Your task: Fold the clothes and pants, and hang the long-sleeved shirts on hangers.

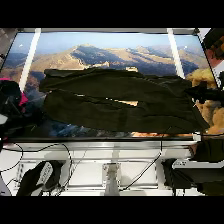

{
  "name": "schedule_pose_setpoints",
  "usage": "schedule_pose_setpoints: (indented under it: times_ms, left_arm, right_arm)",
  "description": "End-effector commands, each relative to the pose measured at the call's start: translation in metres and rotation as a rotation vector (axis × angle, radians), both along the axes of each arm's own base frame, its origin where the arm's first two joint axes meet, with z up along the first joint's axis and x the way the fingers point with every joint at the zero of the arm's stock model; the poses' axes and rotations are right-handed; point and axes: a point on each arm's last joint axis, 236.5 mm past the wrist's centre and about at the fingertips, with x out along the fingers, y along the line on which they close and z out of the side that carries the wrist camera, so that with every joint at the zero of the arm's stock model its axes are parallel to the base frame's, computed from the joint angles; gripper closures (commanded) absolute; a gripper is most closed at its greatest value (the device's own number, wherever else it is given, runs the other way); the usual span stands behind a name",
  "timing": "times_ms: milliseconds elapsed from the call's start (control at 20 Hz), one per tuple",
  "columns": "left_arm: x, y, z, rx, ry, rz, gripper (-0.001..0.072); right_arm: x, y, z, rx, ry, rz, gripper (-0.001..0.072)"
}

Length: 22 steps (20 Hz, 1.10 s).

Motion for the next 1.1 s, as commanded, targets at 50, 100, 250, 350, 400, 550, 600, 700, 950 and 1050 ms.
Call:
schedule_pose_setpoints:
  times_ms: [50, 100, 250, 350, 400, 550, 600, 700, 950, 1050]
  left_arm:
    - [0.005, 0.002, -0.01, -0.019, -0.06, 0.075, 0.0356]
    - [0.01, 0.008, -0.01, -0.004, -0.077, 0.093, 0.0201]
    - [0.009, 0.007, -0.022, -0.034, -0.029, 0.115, 0.0205]
    - [0.01, 0.01, -0.036, -0.057, 0.011, 0.153, 0.0211]
    - [0.013, 0.014, -0.042, -0.057, 0.018, 0.173, 0.0214]
    - [0.025, 0.024, -0.062, -0.079, 0.03, 0.244, 0.0214]
    - [0.028, 0.024, -0.067, -0.1, 0.036, 0.27, 0.0215]
    - [0.037, 0.027, -0.077, -0.138, 0.036, 0.334, 0.0216]
    - [0.044, 0.026, -0.084, -0.189, 0.04, 0.388, 0.07]
    - [0.048, 0.03, -0.074, -0.17, 0.004, 0.388, 0.0702]
  right_arm:
    - [0.009, 0.015, 0.001, -0.001, -0.024, 0.015, 0.0462]
    - [0.011, 0.018, 0.001, -0.006, -0.026, 0.021, 0.0362]
    - [0.016, 0.025, -0.001, -0.018, -0.031, 0.03, 0.0259]
    - [0.017, 0.029, -0.001, -0.019, -0.031, 0.038, 0.0258]
    - [0.017, 0.03, -0.001, -0.018, -0.031, 0.041, 0.0257]
    - [0.018, 0.035, -0.001, -0.018, -0.031, 0.054, 0.0256]
    - [0.018, 0.037, -0.001, -0.018, -0.031, 0.056, 0.0256]
    - [0.018, 0.04, -0.001, -0.018, -0.031, 0.064, 0.0257]
    - [0.019, 0.042, -0.001, -0.018, -0.032, 0.07, 0.0258]
    - [0.019, 0.042, 0.0, -0.017, -0.032, 0.069, 0.0268]
